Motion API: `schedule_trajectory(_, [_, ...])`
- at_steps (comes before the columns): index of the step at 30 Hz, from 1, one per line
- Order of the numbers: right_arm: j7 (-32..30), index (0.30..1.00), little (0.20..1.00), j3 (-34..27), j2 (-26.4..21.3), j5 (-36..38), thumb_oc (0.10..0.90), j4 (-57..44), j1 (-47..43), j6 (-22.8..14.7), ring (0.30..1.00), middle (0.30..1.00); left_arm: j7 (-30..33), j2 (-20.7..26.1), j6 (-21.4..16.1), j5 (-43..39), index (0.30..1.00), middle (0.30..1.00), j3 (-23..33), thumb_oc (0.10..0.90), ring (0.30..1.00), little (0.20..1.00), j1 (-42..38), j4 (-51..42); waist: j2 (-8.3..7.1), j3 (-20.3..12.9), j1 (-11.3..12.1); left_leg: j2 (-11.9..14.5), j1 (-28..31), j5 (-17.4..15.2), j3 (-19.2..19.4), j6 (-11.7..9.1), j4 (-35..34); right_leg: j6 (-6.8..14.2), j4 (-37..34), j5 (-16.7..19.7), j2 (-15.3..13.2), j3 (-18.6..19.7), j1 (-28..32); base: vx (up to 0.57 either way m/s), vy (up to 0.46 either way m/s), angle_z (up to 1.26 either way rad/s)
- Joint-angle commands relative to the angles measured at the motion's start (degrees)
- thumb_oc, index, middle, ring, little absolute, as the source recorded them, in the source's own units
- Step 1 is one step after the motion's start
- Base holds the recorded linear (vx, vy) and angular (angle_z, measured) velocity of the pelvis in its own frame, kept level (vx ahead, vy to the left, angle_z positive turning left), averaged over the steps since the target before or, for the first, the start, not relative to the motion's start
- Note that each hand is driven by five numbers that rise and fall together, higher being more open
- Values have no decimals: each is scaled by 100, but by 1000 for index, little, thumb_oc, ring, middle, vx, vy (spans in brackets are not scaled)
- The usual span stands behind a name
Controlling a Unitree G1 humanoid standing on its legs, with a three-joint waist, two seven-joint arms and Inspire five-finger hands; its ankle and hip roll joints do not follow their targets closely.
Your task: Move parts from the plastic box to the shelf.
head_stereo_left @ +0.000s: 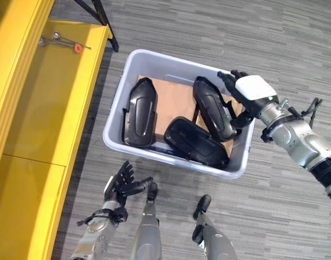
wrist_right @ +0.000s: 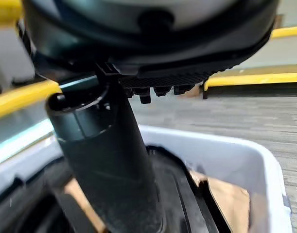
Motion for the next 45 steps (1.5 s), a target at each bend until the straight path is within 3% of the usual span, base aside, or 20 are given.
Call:
schedule_trajectory(1, [-263, 1000, 1000, 143, -112, -127, 900, 39, -953, -79, 1000, 1000, -14, 217, -486, 230, 1000, 1000, -122, 900, 1000, 1000, -15, -371, -108, -209, 19, 389, 482, -222, 305, -60, -53, 512, 730, -361, -530, 301, -227, -3, -30, -1])
schedule_trajectory(12, [-341, 1000, 1000, 143, 23, -400, 900, 399, -776, 42, 1000, 1000, 134, 65, -544, 249, 1000, 1000, -187, 900, 1000, 1000, -264, -354, -57, -34, -23, 434, 291, -157, 312, -112, -53, 485, 835, -389, -473, 307, -487, -2, -12, 0])
schedule_trajectory(33, [-363, 1000, 1000, 196, -309, -856, 900, 622, -538, 148, 1000, 1000, 285, -4, -626, 330, 1000, 1000, -151, 900, 1000, 1000, -406, -334, -9, 175, -200, 425, 136, -151, 361, -142, -53, 484, 937, -367, -490, 357, -769, 0, 0, 0])
schedule_trajectory(45, [-475, 1000, 1000, 102, -170, -907, 900, 501, -443, 165, 1000, 1000, 400, -26, -675, 360, 1000, 1000, -182, 900, 1000, 1000, -556, -350, 65, 302, -223, 461, -20, -102, 369, -165, -53, 449, 1091, -432, -471, 397, -1045, 3, -17, -4])
